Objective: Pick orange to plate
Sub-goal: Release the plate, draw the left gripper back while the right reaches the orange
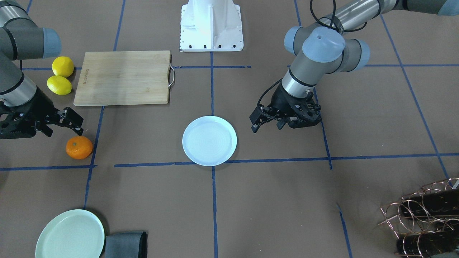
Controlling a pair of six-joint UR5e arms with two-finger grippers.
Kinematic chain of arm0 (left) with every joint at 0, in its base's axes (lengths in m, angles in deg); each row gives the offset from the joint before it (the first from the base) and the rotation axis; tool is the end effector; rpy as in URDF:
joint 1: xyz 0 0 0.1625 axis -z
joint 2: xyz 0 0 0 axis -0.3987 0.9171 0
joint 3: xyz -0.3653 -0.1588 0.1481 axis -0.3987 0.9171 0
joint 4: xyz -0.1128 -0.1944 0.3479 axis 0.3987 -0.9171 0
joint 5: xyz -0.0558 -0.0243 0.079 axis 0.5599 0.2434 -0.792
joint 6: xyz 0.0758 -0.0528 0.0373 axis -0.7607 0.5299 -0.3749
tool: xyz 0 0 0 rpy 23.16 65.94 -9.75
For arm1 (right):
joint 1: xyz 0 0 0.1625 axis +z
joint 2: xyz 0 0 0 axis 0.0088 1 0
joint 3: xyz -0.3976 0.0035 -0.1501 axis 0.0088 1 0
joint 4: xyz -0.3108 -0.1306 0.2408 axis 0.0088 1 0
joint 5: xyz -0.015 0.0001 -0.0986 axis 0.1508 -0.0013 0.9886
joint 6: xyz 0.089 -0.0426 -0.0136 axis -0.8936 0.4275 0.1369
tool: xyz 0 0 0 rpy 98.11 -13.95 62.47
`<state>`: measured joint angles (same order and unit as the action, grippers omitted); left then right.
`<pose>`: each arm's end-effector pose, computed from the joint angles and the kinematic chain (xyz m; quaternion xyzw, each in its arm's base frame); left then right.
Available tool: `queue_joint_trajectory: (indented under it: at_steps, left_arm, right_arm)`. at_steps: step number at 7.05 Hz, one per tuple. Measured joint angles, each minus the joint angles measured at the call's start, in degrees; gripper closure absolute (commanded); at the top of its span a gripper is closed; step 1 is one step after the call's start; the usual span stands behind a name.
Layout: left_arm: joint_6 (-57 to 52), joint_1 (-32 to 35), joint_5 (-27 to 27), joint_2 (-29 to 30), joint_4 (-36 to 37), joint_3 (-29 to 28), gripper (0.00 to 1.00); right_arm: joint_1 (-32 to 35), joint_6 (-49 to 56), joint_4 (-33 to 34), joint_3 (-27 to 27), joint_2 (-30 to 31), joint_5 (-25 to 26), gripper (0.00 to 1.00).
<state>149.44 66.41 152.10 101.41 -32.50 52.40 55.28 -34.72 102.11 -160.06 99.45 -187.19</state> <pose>0.4272 -0.5234 0.2534 0.0462 0.5108 -0.1487 0.8455 -0.2659 -0.5163 0.4287 0.0566 -0.4137 0.0427 0.9077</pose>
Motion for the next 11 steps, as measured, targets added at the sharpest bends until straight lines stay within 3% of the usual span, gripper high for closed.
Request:
queue_joint_trajectory:
  at_steps: [6, 11]
  left_arm:
    - [-2.7, 1.6, 0.3, -1.8, 1.8, 1.5, 0.0]
    - [-2.7, 1.6, 0.4, -2.2, 1.7, 1.5, 0.0]
  right_arm:
    - [-3.9, 3.5, 0.1, 4.6, -0.1, 3.5, 0.0]
    - [-3.9, 5.5, 0.0, 10.9, -4.6, 4.8, 0.0]
